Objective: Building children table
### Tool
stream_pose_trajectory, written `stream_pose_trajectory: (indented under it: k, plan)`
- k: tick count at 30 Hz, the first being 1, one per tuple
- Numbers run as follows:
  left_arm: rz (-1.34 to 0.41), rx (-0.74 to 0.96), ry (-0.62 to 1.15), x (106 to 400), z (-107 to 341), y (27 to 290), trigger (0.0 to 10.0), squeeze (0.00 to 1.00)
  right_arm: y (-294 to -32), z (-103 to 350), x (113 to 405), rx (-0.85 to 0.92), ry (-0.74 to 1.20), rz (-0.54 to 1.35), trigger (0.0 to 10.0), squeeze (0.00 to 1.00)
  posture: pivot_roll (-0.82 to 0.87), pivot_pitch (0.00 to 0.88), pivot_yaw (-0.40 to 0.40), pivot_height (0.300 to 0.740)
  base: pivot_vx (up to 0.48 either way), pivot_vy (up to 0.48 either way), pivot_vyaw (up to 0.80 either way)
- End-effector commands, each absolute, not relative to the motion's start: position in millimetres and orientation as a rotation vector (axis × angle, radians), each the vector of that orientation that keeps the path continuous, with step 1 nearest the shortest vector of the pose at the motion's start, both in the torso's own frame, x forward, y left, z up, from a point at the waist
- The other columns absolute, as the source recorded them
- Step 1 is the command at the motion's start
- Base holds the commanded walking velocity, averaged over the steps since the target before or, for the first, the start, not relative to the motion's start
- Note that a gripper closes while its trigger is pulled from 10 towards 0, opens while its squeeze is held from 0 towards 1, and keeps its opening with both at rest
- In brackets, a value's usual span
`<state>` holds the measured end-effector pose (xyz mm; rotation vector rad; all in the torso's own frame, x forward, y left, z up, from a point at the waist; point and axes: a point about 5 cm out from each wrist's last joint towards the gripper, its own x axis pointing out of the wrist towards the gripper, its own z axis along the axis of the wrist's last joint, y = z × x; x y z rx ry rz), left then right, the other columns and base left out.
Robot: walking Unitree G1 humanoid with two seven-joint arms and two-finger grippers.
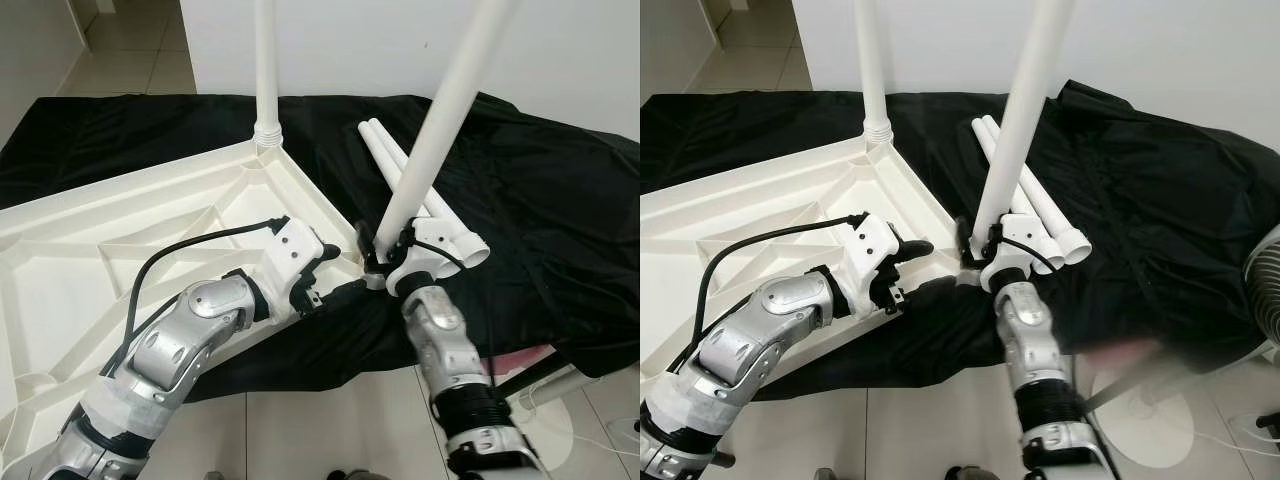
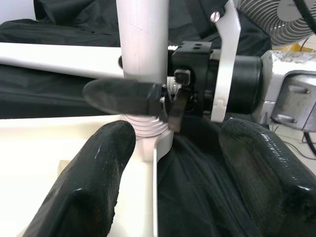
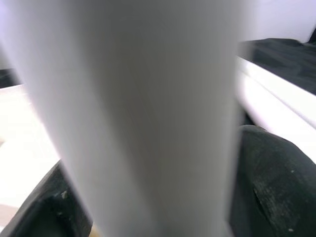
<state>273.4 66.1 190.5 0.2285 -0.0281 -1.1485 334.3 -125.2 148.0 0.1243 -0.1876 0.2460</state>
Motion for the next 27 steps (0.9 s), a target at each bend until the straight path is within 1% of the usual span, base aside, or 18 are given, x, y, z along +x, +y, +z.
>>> stream_pose_trajectory:
  k: [1,2,3,4,7,11,13,16,17,18,19,24,25,27]
  plan:
    - [-1.187,0.242,-0.031,273,191,65,10.0,0.0,-126,142,333,0.119,-0.168,0.267,10.0,0.0,-0.04,0.065,-0.041,0.74,0.0,0.0,0.0]
    - [-1.187,0.242,-0.031,273,191,65,10.0,0.0,-126,142,333,0.119,-0.168,0.267,10.0,0.0,-0.04,0.065,-0.041,0.74,0.0,0.0,0.0]
    - [-1.194,0.245,-0.03,273,190,63,10.0,0.0,-135,147,335,0.015,-0.2,0.394,10.0,0.0,-0.06,0.074,-0.024,0.74,0.0,0.0,0.0]
    - [-1.194,0.245,-0.03,273,190,63,10.0,0.0,-135,147,335,0.015,-0.2,0.394,10.0,0.0,-0.06,0.074,-0.024,0.74,0.0,0.0,0.0]
    - [-1.199,0.25,-0.027,272,188,59,10.0,0.0,-141,152,338,-0.067,-0.221,0.5,10.0,0.0,-0.06,0.07,-0.023,0.74,0.0,0.0,0.0]
    - [-1.205,0.251,-0.027,272,186,56,10.0,0.0,-145,156,341,-0.09,-0.222,0.531,10.0,0.0,-0.06,0.065,-0.024,0.74,0.0,0.0,0.0]
    - [-1.208,0.248,-0.026,271,184,52,10.0,0.0,-153,164,347,-0.133,-0.216,0.59,10.0,0.0,-0.06,0.061,-0.027,0.74,0.0,0.0,0.0]
    - [-1.206,0.248,-0.027,271,183,51,10.0,0.0,-155,165,349,-0.141,-0.214,0.599,10.0,0.0,-0.06,0.061,-0.027,0.74,0.0,0.0,0.0]
    - [-1.192,0.249,-0.03,272,182,51,10.0,0.0,-157,166,350,-0.15,-0.209,0.609,8.0,0.0,-0.06,0.06,-0.028,0.74,0.0,0.0,0.0]
    - [-1.192,0.249,-0.03,272,182,51,10.0,0.0,-157,166,350,-0.15,-0.209,0.609,8.0,0.0,-0.06,0.06,-0.028,0.74,0.0,0.0,0.0]
    - [-1.174,0.249,-0.034,274,182,51,10.0,0.0,-159,166,351,-0.153,-0.206,0.618,4.8,0.0,-0.05,0.061,-0.028,0.74,0.0,0.0,0.0]
    - [-1.151,0.248,-0.045,276,182,51,10.0,0.0,-161,167,352,-0.146,-0.204,0.636,4.9,0.0,-0.05,0.062,-0.028,0.74,0.0,0.0,0.0]
    - [-1.141,0.245,-0.05,277,183,51,10.0,0.0,-163,165,351,-0.129,-0.198,0.648,0.0,0.0,-0.05,0.065,-0.029,0.74,0.0,0.0,0.0]
    - [-1.134,0.244,-0.055,278,184,52,10.0,0.0,-164,162,350,-0.117,-0.189,0.657,0.0,0.0,-0.05,0.065,-0.029,0.74,0.0,0.0,0.0]
